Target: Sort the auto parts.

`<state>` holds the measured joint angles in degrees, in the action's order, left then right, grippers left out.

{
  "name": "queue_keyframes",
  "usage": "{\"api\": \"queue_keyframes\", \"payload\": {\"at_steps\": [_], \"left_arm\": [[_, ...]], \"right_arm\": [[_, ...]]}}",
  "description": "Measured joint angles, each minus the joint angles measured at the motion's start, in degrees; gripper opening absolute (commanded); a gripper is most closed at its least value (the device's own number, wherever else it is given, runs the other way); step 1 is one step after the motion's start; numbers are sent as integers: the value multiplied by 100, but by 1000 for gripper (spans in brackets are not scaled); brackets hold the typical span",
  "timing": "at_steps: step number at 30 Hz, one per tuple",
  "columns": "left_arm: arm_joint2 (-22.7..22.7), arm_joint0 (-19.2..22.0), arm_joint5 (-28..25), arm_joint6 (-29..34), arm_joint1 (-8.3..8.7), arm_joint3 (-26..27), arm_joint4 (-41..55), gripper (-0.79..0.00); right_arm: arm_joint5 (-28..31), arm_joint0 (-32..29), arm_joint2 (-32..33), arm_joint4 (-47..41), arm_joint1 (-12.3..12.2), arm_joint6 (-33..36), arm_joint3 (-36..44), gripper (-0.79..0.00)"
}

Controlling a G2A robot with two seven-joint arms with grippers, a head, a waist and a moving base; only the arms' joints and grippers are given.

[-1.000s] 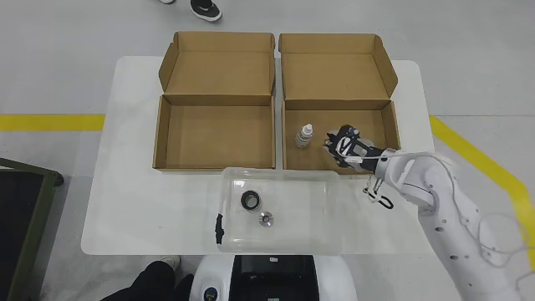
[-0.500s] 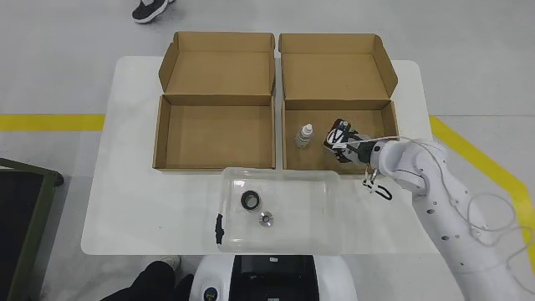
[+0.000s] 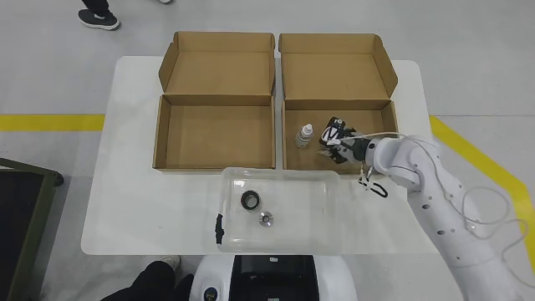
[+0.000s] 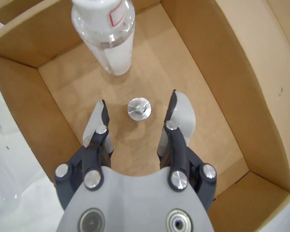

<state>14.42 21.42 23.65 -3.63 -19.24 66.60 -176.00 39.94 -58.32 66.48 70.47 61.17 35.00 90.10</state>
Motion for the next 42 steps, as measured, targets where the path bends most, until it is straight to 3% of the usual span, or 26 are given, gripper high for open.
{"api": "queue_keyframes", "payload": {"at_steps": [8,20,27,42], "left_arm": [[0,0,0,0,0,0,0,0],[0,0,0,0,0,0,0,0],[0,0,0,0,0,0,0,0],[0,0,0,0,0,0,0,0]], "right_arm": [[-5,-313,411,-74,-94,-160,655,0],[368,-1460,1065,-202,-270,-393,2346,0],[596,-1830,811,60,-298,-523,2875,0],[830,-1788,-166,612,-252,-760,2794,0]]}}
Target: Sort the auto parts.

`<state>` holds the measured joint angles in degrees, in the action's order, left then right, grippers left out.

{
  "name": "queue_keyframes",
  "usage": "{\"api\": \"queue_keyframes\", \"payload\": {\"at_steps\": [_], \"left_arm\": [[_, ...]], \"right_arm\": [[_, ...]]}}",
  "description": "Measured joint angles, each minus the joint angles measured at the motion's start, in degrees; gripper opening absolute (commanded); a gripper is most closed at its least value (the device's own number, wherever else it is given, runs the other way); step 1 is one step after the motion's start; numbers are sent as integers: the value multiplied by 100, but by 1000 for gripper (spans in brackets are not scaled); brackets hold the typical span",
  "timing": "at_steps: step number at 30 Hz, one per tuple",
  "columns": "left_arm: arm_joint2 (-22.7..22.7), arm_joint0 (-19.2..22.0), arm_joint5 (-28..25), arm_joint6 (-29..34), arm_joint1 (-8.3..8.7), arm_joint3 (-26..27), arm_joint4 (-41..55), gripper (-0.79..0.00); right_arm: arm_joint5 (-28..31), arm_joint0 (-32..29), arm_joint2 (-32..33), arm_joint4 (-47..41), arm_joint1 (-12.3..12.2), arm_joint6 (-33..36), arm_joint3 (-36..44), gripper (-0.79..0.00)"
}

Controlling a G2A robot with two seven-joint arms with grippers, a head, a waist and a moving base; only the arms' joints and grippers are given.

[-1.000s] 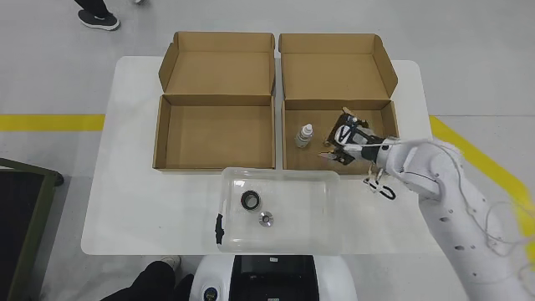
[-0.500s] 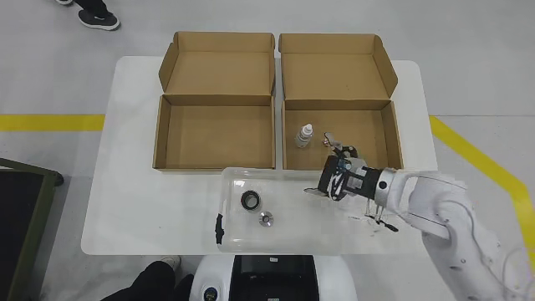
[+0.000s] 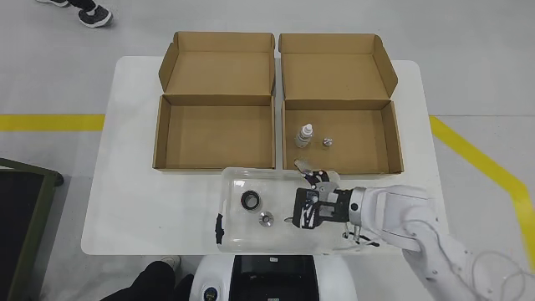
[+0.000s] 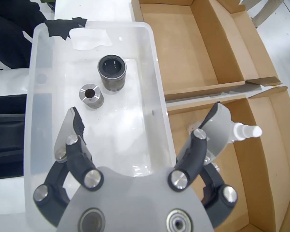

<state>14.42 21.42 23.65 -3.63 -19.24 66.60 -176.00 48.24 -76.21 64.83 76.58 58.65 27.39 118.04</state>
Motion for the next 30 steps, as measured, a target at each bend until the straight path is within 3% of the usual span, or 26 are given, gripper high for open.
{"api": "queue_keyframes", "payload": {"at_steps": [13,18,23,30], "left_arm": [[0,0,0,0,0,0,0,0],[0,0,0,0,0,0,0,0],[0,0,0,0,0,0,0,0],[0,0,0,0,0,0,0,0]], "right_arm": [[38,257,-818,398,98,-363,-646,0],[-26,348,-1013,544,131,-491,-927,-43],[-44,416,-1155,655,155,-574,-1096,-166],[-44,526,-1384,764,200,-611,-1266,-194]]}}
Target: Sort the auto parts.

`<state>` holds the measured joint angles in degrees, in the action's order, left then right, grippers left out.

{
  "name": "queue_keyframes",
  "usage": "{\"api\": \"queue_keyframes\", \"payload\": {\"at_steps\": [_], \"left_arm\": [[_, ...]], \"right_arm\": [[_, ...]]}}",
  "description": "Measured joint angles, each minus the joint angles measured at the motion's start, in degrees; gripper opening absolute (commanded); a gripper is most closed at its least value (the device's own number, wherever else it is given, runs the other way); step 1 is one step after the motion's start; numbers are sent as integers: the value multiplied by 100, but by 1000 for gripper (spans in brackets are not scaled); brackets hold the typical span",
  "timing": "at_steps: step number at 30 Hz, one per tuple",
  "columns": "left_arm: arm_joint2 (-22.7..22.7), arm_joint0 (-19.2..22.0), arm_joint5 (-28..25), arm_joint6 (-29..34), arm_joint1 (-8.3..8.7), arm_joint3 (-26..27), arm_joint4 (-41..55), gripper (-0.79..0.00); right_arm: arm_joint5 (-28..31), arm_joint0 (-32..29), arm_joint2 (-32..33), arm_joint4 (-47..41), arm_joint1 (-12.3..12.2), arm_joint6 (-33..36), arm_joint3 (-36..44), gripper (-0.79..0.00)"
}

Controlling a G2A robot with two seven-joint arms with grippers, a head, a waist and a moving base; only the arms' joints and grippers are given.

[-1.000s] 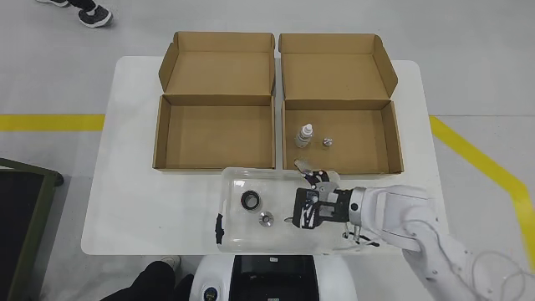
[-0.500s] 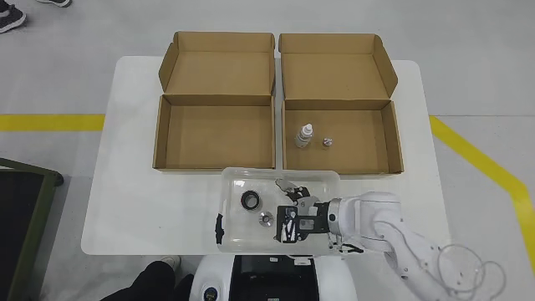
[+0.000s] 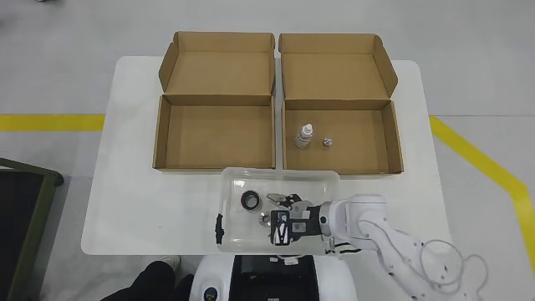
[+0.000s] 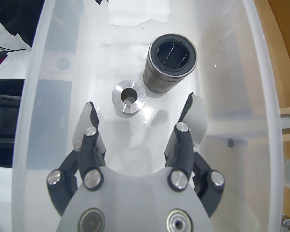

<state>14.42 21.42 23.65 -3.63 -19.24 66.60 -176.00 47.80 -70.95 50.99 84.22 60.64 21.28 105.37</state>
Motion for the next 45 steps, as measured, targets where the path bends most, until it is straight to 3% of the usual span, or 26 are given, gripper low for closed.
{"api": "queue_keyframes", "payload": {"at_steps": [6,9,21,23,28,45], "left_arm": [[0,0,0,0,0,0,0,0],[0,0,0,0,0,0,0,0],[0,0,0,0,0,0,0,0],[0,0,0,0,0,0,0,0],[0,0,0,0,0,0,0,0],[0,0,0,0,0,0,0,0]], "right_arm": [[-33,118,-248,49,61,-18,-183,-265],[-79,179,-324,47,88,-32,-259,-394],[-141,326,-489,-5,155,-44,-427,-511],[-130,338,-499,-23,160,-77,-442,-557],[-127,360,-508,-29,169,-147,-504,-785],[239,87,48,-385,9,-217,309,-785]]}}
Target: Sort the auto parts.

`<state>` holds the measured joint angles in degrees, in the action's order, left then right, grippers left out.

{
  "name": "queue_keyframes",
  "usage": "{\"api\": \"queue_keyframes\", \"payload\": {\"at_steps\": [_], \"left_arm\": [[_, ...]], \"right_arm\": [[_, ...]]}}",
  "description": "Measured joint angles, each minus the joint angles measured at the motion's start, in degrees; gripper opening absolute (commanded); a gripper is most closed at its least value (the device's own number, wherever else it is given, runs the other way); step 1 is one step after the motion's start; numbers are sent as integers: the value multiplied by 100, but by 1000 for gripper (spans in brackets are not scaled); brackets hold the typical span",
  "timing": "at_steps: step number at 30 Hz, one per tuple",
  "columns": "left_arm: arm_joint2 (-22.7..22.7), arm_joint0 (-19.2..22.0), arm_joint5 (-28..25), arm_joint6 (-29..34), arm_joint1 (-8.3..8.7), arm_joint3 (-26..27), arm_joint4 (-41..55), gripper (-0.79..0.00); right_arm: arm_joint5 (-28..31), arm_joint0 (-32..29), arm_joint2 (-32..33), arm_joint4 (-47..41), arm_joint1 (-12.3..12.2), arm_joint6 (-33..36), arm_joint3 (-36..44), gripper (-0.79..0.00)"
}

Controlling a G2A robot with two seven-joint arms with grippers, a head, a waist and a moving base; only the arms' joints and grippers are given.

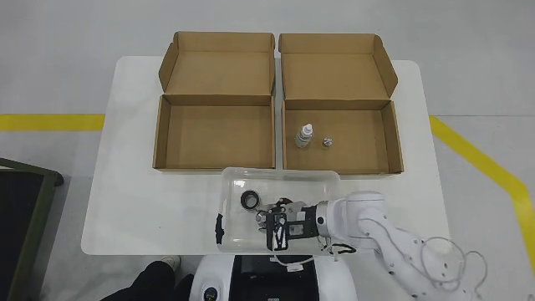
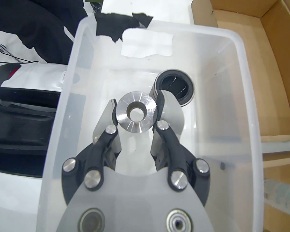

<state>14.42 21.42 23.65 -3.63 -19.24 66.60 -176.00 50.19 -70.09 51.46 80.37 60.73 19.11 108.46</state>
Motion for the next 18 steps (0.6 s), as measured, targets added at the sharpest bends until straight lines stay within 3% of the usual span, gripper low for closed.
{"api": "queue_keyframes", "payload": {"at_steps": [18], "left_arm": [[0,0,0,0,0,0,0,0]], "right_arm": [[-240,-245,772,-1006,-101,-656,725,-785]]}}
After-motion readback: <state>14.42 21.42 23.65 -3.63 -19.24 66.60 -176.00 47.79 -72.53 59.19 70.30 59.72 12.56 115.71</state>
